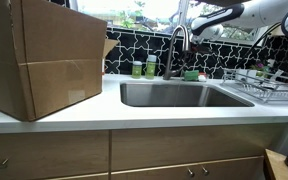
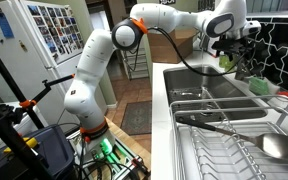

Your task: Move the faucet head to the left and then open the tap

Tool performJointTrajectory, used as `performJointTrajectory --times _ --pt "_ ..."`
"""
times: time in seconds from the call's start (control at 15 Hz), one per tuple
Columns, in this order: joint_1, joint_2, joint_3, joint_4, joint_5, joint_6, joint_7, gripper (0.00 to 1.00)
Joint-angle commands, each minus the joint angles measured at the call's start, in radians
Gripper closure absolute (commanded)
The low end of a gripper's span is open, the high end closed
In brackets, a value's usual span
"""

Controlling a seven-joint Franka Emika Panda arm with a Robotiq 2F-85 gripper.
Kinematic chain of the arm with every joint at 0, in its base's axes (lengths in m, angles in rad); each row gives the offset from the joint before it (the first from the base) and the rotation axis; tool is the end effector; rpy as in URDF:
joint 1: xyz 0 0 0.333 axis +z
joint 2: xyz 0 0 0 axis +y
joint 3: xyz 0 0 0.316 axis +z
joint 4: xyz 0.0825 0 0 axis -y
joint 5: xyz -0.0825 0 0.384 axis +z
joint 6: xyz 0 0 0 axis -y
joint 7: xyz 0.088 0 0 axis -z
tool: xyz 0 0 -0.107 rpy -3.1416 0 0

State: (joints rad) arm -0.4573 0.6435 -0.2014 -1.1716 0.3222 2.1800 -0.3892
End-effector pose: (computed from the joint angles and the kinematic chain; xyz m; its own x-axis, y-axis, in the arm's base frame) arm 0.6412 -0.4232 0.4619 0.8594 -0.3149 0.4028 -0.3262 -0.9444 -0.0422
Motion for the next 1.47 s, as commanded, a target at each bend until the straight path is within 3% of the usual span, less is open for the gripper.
performJointTrajectory --times 0.0,0.47,0.8,1.4 --pt "-0.017 0.042 0.02 0.055 0.041 -0.008 0.01 0.0" --pt "-0.027 0.049 0.049 0.064 0.101 -0.01 -0.007 0.0" --pt "-0.018 0.002 0.009 0.031 0.033 -0.076 -0.009 0.0" --pt "0.004 -0.308 -0.077 -0.252 -0.07 -0.244 -0.039 0.0"
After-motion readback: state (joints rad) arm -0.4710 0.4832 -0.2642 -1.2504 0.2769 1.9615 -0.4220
